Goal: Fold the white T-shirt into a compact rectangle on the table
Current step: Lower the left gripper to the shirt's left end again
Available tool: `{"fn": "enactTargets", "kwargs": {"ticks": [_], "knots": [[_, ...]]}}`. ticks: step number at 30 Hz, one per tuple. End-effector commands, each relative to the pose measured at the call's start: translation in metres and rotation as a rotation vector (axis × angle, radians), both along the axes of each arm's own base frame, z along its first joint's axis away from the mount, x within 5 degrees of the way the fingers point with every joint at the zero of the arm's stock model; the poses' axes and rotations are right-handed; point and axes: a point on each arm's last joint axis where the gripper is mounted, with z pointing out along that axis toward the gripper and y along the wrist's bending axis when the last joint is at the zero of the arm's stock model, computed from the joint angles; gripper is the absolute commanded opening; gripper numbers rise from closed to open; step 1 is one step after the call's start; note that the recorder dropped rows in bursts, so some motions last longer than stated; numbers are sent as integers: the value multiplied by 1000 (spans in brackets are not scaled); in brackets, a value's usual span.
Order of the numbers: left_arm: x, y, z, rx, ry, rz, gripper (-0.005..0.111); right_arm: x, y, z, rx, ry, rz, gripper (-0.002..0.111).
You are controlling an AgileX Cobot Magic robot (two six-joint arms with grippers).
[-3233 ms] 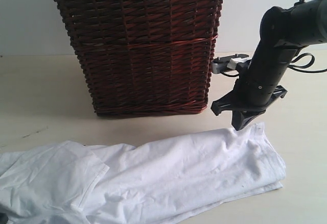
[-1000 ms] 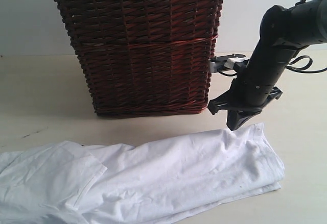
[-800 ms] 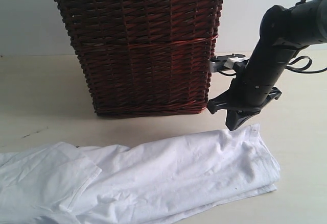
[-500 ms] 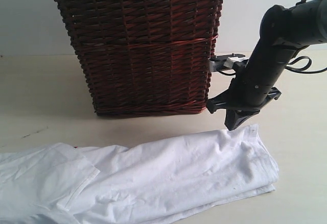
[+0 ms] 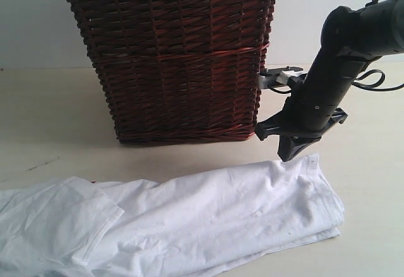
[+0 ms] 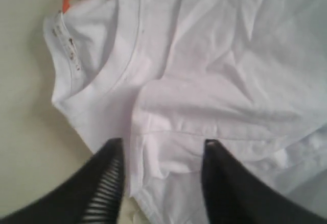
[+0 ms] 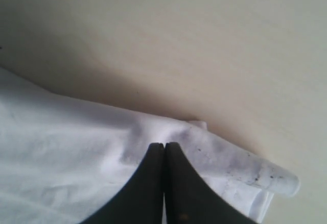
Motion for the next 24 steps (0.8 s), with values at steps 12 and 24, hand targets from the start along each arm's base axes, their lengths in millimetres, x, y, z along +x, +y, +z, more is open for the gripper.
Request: {"fn": "enactTargets", "kwargs": {"ticks": [12, 24], "knots": [[61, -11, -76, -160, 206, 332, 2, -2, -1, 4, 3, 1, 0, 0], [136, -11, -98, -149, 156, 283, 2, -4, -2, 3, -6, 20, 10, 0]]}}
